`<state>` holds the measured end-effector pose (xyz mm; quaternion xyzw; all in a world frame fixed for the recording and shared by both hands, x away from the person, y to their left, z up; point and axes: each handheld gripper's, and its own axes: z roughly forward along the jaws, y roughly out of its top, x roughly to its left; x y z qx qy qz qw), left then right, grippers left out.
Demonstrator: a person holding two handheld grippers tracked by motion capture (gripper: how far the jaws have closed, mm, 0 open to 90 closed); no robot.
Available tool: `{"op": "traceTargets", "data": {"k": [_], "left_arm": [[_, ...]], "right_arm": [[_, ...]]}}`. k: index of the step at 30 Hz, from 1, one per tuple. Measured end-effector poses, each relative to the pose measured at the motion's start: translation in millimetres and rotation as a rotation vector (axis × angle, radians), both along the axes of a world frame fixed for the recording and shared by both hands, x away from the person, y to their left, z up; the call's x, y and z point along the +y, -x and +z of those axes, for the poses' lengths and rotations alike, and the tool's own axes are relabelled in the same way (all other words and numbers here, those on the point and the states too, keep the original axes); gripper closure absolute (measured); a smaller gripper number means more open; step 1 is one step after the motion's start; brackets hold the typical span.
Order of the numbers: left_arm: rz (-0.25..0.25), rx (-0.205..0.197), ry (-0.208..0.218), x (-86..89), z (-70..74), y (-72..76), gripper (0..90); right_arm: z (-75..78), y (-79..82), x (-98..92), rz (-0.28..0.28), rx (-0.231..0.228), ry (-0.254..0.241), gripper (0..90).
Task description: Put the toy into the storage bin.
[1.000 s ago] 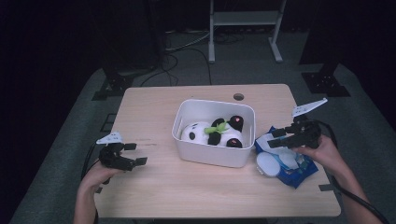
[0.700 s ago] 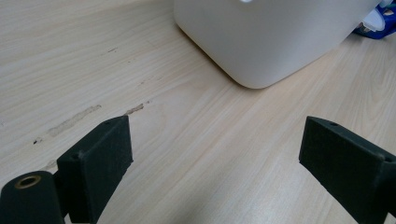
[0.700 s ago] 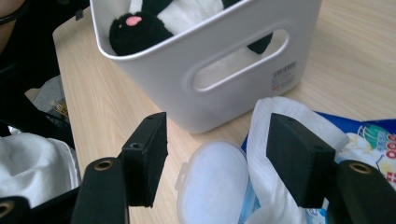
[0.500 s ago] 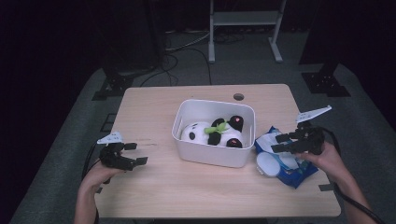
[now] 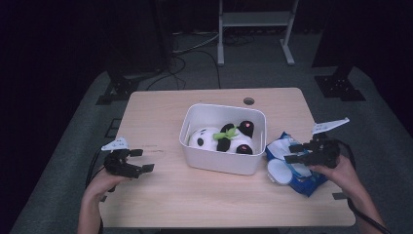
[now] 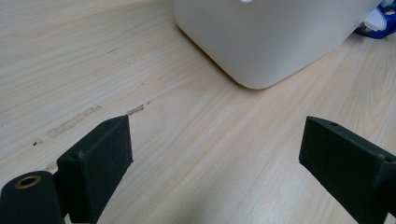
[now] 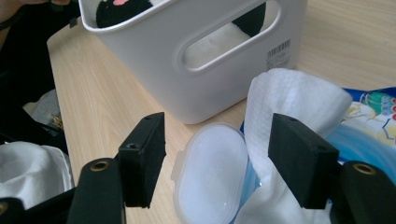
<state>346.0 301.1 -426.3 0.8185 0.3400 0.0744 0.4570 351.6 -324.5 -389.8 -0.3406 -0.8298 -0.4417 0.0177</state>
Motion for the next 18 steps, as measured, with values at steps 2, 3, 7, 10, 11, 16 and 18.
{"op": "traceTargets", "data": {"k": [2,3,7,10,11,16,18], "left_arm": [[0.003,0.003,0.005,-0.5,-0.5,0.0,8.4],[0.001,0.003,0.001,-0.8,-0.9,-0.3,8.4],[0.0,0.003,0.0,-1.3,-0.9,-0.5,8.4],[0.0,0.001,0.0,-1.5,-0.2,-0.2,8.4],[0.0,0.001,0.0,-1.5,-0.2,-0.2,8.4],[-0.002,0.001,0.0,-0.6,-0.1,-0.6,8.4],[0.0,-0.001,0.001,-0.4,0.2,-0.7,8.4]], "right_arm": [[-2.4,1.9,-1.6,-0.01,-0.002,-0.008,34.6],[-2.9,2.5,-1.7,-0.01,-0.003,-0.005,34.6],[-4.4,3.7,-1.5,-0.012,-0.005,-0.009,34.6],[-5.2,5.2,0.9,-0.006,-0.01,-0.007,34.5],[-5.2,5.2,0.9,-0.006,-0.01,-0.007,34.5],[-6.3,7.1,3.4,-0.001,-0.006,0.0,34.0],[-6.4,7.4,3.7,0.001,-0.006,0.003,33.9]]}}
